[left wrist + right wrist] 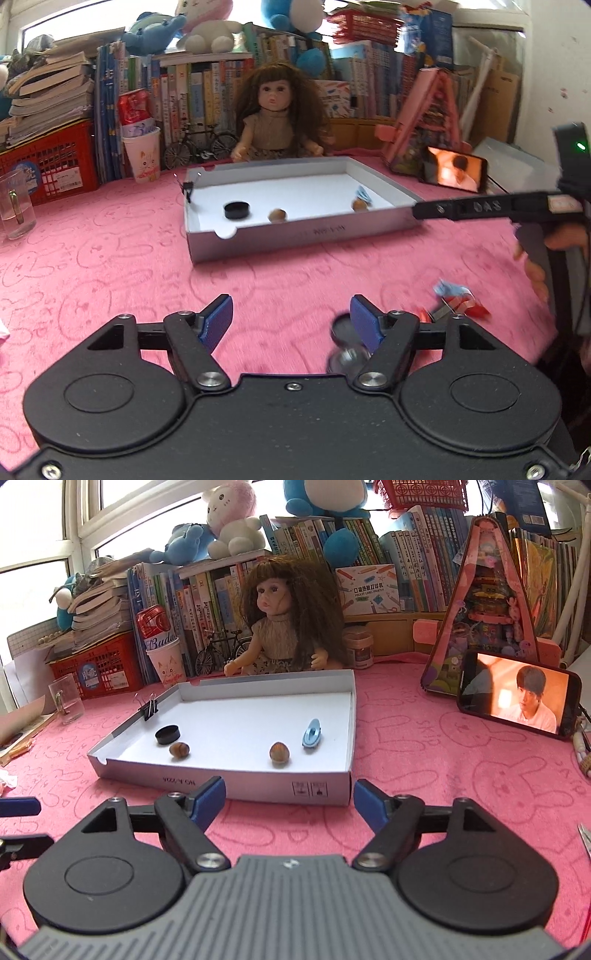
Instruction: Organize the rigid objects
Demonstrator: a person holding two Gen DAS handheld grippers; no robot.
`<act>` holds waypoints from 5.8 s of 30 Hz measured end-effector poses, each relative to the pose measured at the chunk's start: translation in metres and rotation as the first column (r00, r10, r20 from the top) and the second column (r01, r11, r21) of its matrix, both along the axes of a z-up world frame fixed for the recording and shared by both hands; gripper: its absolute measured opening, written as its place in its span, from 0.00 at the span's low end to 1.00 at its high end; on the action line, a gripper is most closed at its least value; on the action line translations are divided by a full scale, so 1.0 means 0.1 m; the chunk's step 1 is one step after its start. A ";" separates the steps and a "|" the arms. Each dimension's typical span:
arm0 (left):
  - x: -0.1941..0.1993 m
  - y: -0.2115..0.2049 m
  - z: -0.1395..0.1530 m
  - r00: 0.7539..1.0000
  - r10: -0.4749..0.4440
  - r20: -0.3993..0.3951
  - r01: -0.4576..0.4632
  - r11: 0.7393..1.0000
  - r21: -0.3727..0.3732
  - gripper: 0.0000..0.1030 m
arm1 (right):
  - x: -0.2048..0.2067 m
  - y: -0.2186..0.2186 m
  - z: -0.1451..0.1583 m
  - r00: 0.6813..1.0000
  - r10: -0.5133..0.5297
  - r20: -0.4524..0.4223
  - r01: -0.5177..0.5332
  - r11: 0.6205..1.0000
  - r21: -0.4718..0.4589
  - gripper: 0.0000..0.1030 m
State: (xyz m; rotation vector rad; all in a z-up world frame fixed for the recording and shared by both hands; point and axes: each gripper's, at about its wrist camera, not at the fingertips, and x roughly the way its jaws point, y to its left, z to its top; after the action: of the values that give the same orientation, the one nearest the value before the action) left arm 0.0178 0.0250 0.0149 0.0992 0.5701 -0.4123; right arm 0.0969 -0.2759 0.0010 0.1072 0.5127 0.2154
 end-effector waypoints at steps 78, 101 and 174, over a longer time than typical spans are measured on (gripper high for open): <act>0.29 0.57 -0.21 0.955 0.293 0.058 -0.291 0.956 -0.027 0.30 | -0.32 1.43 -0.16 0.883 0.469 -0.023 -0.468 0.877 -0.112 0.83; 0.32 0.64 -0.15 0.947 0.317 0.047 -0.313 0.946 -0.078 0.30 | -0.26 1.61 -0.11 0.911 0.413 -0.014 -0.410 0.899 -0.155 0.36; 1.57 -0.12 0.21 0.954 0.298 0.025 -0.291 0.945 -0.151 0.30 | 0.47 0.21 0.16 0.994 -0.099 0.050 0.101 0.994 -0.036 0.36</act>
State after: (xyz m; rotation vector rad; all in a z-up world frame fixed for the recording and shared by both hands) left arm 0.1751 0.0125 0.0358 -0.1166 0.4967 -0.1580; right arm 0.1444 -0.2544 0.0172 0.0895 0.4623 0.1094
